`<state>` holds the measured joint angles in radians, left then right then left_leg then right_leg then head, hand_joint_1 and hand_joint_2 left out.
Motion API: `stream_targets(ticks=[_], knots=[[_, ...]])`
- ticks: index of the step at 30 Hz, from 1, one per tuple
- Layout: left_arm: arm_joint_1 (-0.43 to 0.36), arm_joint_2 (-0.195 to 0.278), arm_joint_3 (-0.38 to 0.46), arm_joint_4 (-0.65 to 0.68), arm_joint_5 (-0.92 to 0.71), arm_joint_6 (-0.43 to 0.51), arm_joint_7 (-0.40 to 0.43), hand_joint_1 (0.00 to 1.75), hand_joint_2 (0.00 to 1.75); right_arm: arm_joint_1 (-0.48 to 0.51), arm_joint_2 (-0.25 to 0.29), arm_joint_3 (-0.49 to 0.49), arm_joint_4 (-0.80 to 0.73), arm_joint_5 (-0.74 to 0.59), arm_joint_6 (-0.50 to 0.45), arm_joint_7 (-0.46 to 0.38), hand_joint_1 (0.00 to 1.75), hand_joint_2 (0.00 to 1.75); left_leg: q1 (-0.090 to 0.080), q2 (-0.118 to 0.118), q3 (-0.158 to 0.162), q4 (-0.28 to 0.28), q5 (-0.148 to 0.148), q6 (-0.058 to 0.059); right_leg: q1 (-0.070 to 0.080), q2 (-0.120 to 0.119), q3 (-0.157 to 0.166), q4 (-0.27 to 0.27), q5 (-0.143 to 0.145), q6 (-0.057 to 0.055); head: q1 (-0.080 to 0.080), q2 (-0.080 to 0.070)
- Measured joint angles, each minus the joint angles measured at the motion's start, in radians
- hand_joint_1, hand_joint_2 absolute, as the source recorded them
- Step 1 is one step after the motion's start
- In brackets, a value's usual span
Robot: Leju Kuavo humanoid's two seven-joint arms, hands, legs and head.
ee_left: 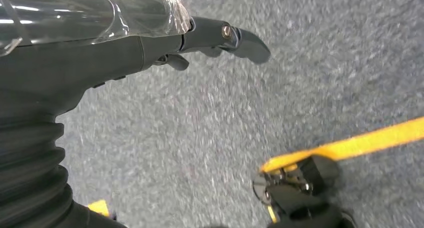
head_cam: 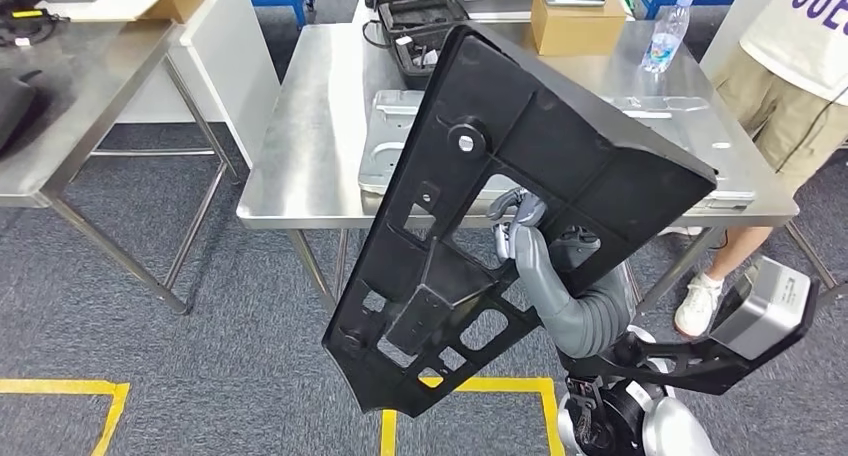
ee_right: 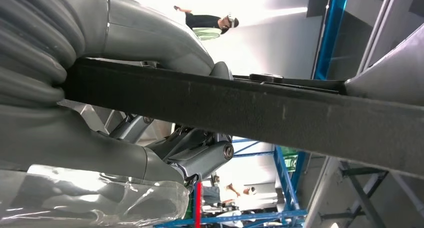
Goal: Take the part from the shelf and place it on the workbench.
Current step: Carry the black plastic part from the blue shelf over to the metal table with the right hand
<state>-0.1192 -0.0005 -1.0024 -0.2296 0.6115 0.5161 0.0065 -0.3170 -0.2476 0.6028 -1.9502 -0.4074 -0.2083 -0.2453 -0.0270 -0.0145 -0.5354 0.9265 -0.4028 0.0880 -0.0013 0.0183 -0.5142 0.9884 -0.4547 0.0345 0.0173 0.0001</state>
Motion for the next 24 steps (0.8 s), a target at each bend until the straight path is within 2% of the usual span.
stream_targets(ticks=[1,2,4,5,6,7,9,10,11,12,13,14,15,16,17,18,20,21,22,23,24], knots=[[-0.001,0.000,0.000,0.000,0.000,0.001,0.000,0.00,1.75,-0.001,0.000,0.000,-0.001,0.000,0.000,0.000,1.75,1.75,0.003,0.002,0.010,-0.003,-0.001,0.002,0.000,-0.001,-0.013,0.029,-0.013,0.005,0.001,0.000],[-0.002,0.000,0.000,0.000,0.001,0.002,0.000,0.00,1.75,-0.003,0.000,0.000,-0.001,0.000,0.000,-0.001,1.75,1.75,0.007,0.003,0.018,-0.004,-0.002,0.004,-0.001,-0.002,-0.039,0.077,-0.035,0.010,0.001,0.000],[-0.002,-0.001,0.001,0.000,0.001,0.002,-0.001,0.00,1.75,-0.002,0.000,0.000,-0.001,0.000,0.000,-0.001,1.75,1.75,0.009,0.004,0.026,-0.004,-0.011,0.005,-0.005,-0.002,-0.120,0.204,-0.087,0.020,0.003,0.000],[0.000,-0.002,0.001,0.000,0.001,0.001,-0.001,0.00,1.75,0.000,0.000,0.000,-0.001,0.000,0.000,0.000,1.75,1.75,0.011,0.004,0.031,-0.004,-0.018,0.003,-0.007,-0.003,-0.156,0.249,-0.104,0.025,0.003,0.000],[0.002,-0.003,0.000,0.000,0.001,0.000,-0.001,0.00,1.75,0.002,0.000,0.000,-0.001,0.000,0.000,0.000,1.75,1.75,0.013,0.003,0.037,-0.004,-0.024,0.001,-0.009,-0.003,-0.178,0.265,-0.107,0.029,0.004,0.000],[0.004,-0.004,0.000,0.000,0.001,0.000,-0.001,0.00,1.75,0.002,0.000,0.000,-0.001,0.000,0.000,0.000,1.75,1.75,0.017,0.003,0.047,-0.004,-0.033,-0.003,-0.012,-0.003,-0.178,0.237,-0.085,0.033,0.004,0.000],[0.004,-0.005,0.000,0.000,0.001,0.000,-0.001,0.00,1.75,0.002,0.000,0.000,-0.001,0.000,0.000,0.000,1.75,1.75,0.024,0.001,0.070,-0.003,-0.054,-0.015,-0.020,-0.007,-0.135,0.096,0.011,0.041,0.005,0.000],[0.003,-0.005,0.000,0.000,0.001,0.000,-0.001,0.00,1.75,0.002,0.000,0.000,-0.001,0.000,0.000,0.000,1.75,1.75,0.026,0.000,0.081,-0.001,-0.065,-0.021,-0.023,-0.010,-0.112,0.027,0.047,0.041,0.006,0.000],[0.002,-0.004,0.000,0.000,0.001,0.000,-0.001,0.00,1.75,0.002,0.000,0.000,-0.001,0.000,0.000,0.000,1.75,1.75,0.026,-0.001,0.086,0.000,-0.074,-0.028,-0.024,-0.014,-0.098,-0.015,0.071,0.038,0.006,0.000],[0.001,-0.004,0.000,0.000,0.001,0.000,-0.002,0.00,1.75,0.003,-0.001,0.000,-0.001,0.000,0.000,0.000,1.75,1.75,0.024,-0.001,0.089,0.003,-0.080,-0.035,-0.023,-0.016,-0.094,-0.032,0.079,0.030,0.006,0.000],[0.001,-0.004,0.000,0.000,0.001,0.000,-0.003,0.00,1.75,0.002,-0.001,0.000,-0.002,0.000,0.000,0.001,1.75,1.75,0.025,0.000,0.091,0.007,-0.082,-0.041,-0.020,-0.016,-0.094,-0.031,0.071,0.019,0.005,0.000],[0.000,-0.004,0.000,0.000,0.001,0.000,-0.003,0.00,1.75,0.002,-0.001,0.000,-0.002,0.000,0.000,0.001,1.75,1.75,0.025,0.000,0.089,0.013,-0.082,-0.046,-0.019,-0.016,-0.092,-0.030,0.075,0.011,0.004,0.000],[0.000,-0.004,0.000,0.000,0.001,-0.001,-0.004,0.00,1.75,0.001,-0.001,-0.001,-0.003,0.000,0.000,0.001,1.75,1.75,0.027,0.001,0.080,0.035,-0.079,-0.051,-0.019,-0.015,-0.088,-0.031,0.073,0.003,0.004,0.000],[-0.001,-0.005,0.000,0.000,0.001,-0.001,-0.005,0.00,1.75,0.000,-0.001,-0.001,-0.003,0.001,0.000,0.001,1.75,1.75,0.029,0.002,0.057,0.074,-0.080,-0.054,-0.019,-0.014,-0.083,-0.032,0.069,-0.003,0.003,0.000],[-0.002,-0.005,0.000,0.000,0.001,-0.001,-0.006,0.00,1.75,0.000,-0.001,-0.001,-0.003,0.001,0.000,0.001,1.75,1.75,0.031,0.003,0.025,0.128,-0.087,-0.057,-0.020,-0.014,-0.077,-0.033,0.065,-0.008,0.002,0.000],[-0.002,-0.005,0.000,0.000,0.001,-0.001,-0.006,0.00,1.75,-0.001,-0.001,-0.001,-0.003,0.001,0.000,0.001,1.75,1.75,0.032,0.005,-0.020,0.201,-0.106,-0.061,-0.019,-0.014,-0.072,-0.034,0.059,-0.012,0.002,0.000],[0.000,-0.005,0.000,0.000,0.002,-0.001,-0.007,0.00,1.75,0.001,0.000,0.000,-0.003,0.001,0.000,0.001,1.75,1.75,0.033,0.005,-0.110,0.324,-0.164,-0.065,-0.017,-0.013,-0.061,-0.034,0.046,-0.016,0.001,0.000],[0.002,-0.005,0.000,0.000,0.002,-0.001,-0.007,0.00,1.75,0.001,0.000,0.000,-0.003,0.001,0.000,0.001,1.75,1.75,0.033,0.005,-0.142,0.356,-0.186,-0.066,-0.016,-0.013,-0.052,-0.034,0.038,-0.016,0.001,0.000],[0.003,-0.005,0.000,0.000,0.002,0.000,-0.007,0.00,1.75,0.002,0.000,0.000,-0.003,0.001,0.000,0.001,1.75,1.75,0.033,0.005,-0.155,0.349,-0.185,-0.065,-0.014,-0.012,-0.042,-0.034,0.030,-0.016,0.001,0.000],[0.003,-0.005,0.000,0.000,0.002,0.000,-0.007,0.00,1.75,0.002,0.000,0.000,-0.003,0.001,0.000,0.001,1.75,1.75,0.033,0.005,-0.148,0.306,-0.159,-0.063,-0.014,-0.011,-0.031,-0.034,0.022,-0.015,0.001,0.000],[0.002,-0.005,0.000,0.000,0.002,0.000,-0.007,0.00,1.75,0.001,0.000,0.000,-0.003,0.001,0.000,0.001,1.75,1.75,0.032,0.005,-0.129,0.237,-0.114,-0.059,-0.013,-0.011,-0.018,-0.034,0.013,-0.013,0.001,0.000]])
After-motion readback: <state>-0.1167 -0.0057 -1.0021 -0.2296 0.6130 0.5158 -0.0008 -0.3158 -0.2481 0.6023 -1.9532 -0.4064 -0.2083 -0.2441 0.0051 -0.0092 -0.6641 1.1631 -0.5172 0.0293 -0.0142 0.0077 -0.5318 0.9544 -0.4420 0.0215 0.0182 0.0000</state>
